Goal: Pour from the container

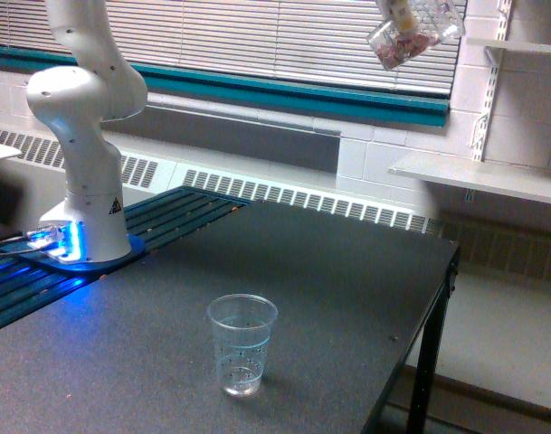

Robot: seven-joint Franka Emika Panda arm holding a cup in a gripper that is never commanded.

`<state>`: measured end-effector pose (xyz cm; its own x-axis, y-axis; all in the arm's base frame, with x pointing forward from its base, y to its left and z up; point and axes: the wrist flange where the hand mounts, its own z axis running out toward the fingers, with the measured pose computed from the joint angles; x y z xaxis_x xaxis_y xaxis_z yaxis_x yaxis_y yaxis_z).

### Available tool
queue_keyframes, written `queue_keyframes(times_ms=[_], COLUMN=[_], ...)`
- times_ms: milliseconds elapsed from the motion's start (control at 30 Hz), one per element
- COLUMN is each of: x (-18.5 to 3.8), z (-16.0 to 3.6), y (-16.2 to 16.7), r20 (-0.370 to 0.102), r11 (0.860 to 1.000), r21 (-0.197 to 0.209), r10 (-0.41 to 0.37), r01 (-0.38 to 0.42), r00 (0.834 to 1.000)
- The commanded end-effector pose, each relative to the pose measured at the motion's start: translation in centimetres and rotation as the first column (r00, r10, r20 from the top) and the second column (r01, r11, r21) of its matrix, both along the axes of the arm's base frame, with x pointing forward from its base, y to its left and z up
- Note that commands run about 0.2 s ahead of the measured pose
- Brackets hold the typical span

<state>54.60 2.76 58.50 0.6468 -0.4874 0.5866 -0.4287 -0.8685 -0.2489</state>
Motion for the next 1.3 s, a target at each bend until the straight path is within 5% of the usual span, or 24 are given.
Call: queue_keyframes(times_ms=[33,633,1300], x=[-0.3,-1.8,-6.5], z=[1.3,-1.1,-6.0], y=[0.0,-5.4,-13.1], r20=[0.039,0.059,0.028], r11=[1.0,0.996,0.982], r21=[-0.026,-0.06,-0.116], r10=[-0.001,-0.066,-0.148], r01=[0.002,0.07,0.15], r00=[0.999,0.996,0.989])
